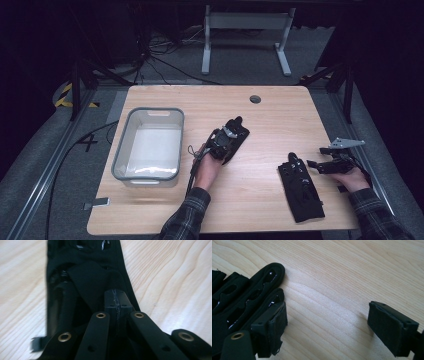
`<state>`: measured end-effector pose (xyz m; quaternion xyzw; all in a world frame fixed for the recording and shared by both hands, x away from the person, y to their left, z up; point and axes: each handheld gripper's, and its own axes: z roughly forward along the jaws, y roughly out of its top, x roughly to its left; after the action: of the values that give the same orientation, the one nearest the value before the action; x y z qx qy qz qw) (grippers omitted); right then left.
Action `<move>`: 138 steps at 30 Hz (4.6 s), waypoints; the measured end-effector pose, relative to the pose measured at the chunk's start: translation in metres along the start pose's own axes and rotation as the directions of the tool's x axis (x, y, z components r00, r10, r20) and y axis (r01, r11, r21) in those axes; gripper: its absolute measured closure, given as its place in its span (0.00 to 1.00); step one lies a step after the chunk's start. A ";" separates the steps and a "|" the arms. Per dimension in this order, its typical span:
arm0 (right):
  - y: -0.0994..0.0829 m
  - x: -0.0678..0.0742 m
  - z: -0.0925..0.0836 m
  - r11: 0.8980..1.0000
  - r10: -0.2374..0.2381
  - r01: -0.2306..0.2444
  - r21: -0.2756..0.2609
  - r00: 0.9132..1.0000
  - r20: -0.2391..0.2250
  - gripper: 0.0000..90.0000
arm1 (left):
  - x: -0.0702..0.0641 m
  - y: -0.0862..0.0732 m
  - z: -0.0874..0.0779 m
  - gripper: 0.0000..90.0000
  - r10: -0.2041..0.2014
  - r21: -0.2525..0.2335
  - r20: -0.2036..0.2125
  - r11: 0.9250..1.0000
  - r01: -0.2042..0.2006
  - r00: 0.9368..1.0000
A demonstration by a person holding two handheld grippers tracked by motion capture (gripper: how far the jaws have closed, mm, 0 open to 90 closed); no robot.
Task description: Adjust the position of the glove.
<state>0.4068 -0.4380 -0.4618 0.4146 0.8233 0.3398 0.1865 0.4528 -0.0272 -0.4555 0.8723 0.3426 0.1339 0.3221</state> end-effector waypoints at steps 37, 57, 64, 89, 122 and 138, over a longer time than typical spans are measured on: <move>0.000 0.000 0.000 1.000 -0.001 0.001 0.001 1.000 -0.001 0.18 | -0.065 -0.008 -0.011 1.00 0.129 0.018 0.254 0.990 -0.138 0.959; 0.000 0.000 0.000 1.000 -0.001 0.001 0.002 1.000 -0.001 0.18 | -0.036 0.001 -0.030 0.99 0.071 -0.033 0.192 0.997 -0.066 0.979; 0.000 0.000 0.000 1.000 -0.003 0.003 0.000 1.000 -0.001 0.18 | -0.030 0.001 -0.010 1.00 0.058 0.015 0.193 0.998 -0.062 0.979; 0.000 0.000 0.000 1.000 -0.002 0.002 0.002 1.000 -0.002 0.18 | -0.078 -0.026 -0.033 0.99 0.125 0.066 0.287 0.986 -0.150 0.950; -0.014 0.068 -0.035 0.982 -0.159 0.184 0.042 0.925 -0.346 1.00 | -0.087 -0.026 -0.034 0.99 0.146 0.055 0.299 0.984 -0.169 0.943; 0.000 0.075 -0.017 0.984 -0.151 0.171 0.041 0.943 -0.296 1.00 | -0.089 -0.026 -0.032 0.99 0.126 0.053 0.297 0.987 -0.149 0.946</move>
<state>0.3524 -0.3846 -0.4519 0.2972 0.8837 0.3533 0.0763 0.3600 -0.0586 -0.4495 0.9158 0.2342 0.0125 0.3261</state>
